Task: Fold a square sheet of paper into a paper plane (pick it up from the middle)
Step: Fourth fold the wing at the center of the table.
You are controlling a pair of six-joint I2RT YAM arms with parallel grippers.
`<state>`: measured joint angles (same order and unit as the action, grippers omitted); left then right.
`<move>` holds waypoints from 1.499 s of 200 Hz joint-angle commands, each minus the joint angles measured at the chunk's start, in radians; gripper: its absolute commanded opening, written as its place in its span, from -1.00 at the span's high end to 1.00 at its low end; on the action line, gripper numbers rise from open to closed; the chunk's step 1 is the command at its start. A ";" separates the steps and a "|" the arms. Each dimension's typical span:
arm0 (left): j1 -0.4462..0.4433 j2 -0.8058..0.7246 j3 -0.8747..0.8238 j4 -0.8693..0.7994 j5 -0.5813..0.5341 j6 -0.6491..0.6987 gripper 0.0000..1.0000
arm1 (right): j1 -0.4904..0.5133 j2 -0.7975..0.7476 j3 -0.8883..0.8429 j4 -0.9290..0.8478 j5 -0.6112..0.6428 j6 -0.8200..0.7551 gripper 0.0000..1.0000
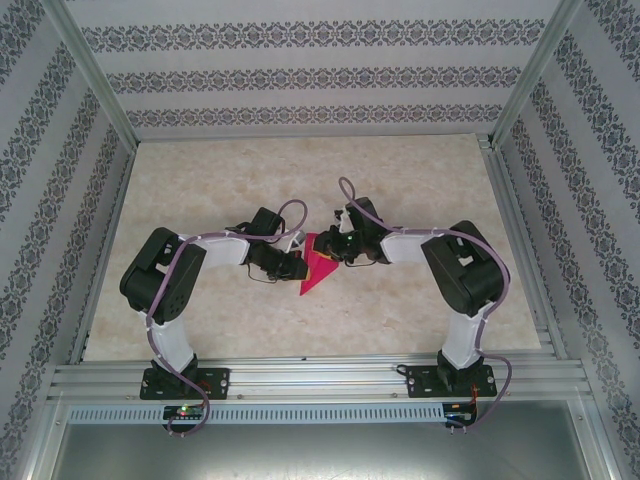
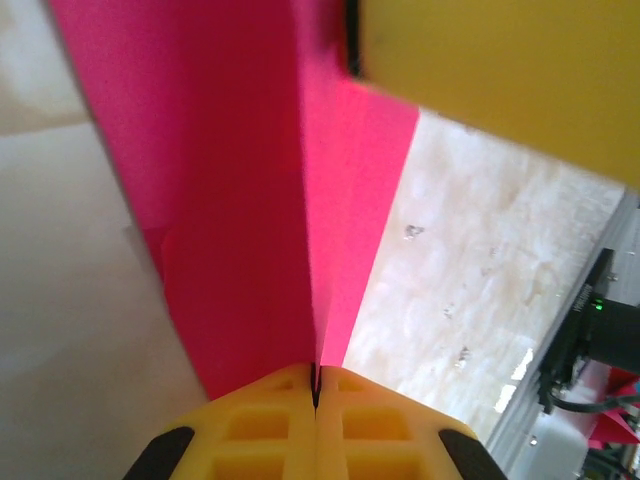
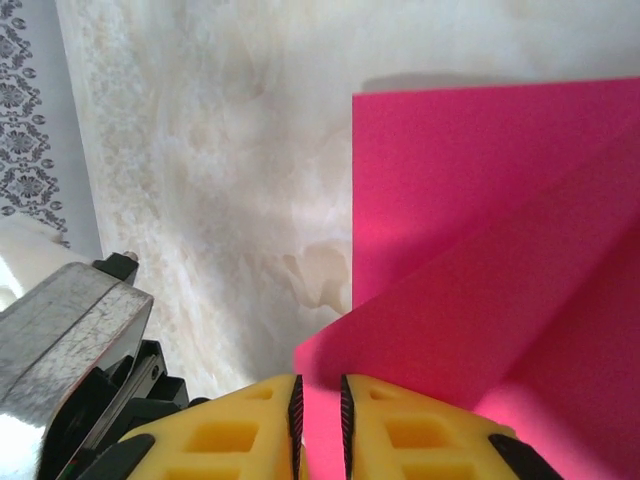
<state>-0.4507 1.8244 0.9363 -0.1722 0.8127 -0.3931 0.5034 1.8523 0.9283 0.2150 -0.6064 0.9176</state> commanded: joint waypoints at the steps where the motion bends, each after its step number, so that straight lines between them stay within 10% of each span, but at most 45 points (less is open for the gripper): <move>1: 0.019 0.021 0.015 0.043 0.086 -0.030 0.92 | -0.031 -0.082 -0.021 -0.034 0.012 -0.055 0.57; 300: 0.105 0.093 -0.059 0.218 0.191 -0.229 1.00 | 0.034 0.092 0.068 0.027 -0.020 -0.008 0.70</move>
<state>-0.3641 1.8992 0.8680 0.0055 0.9737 -0.6014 0.5220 1.9213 0.9707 0.2302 -0.6357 0.8989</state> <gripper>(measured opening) 0.064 0.147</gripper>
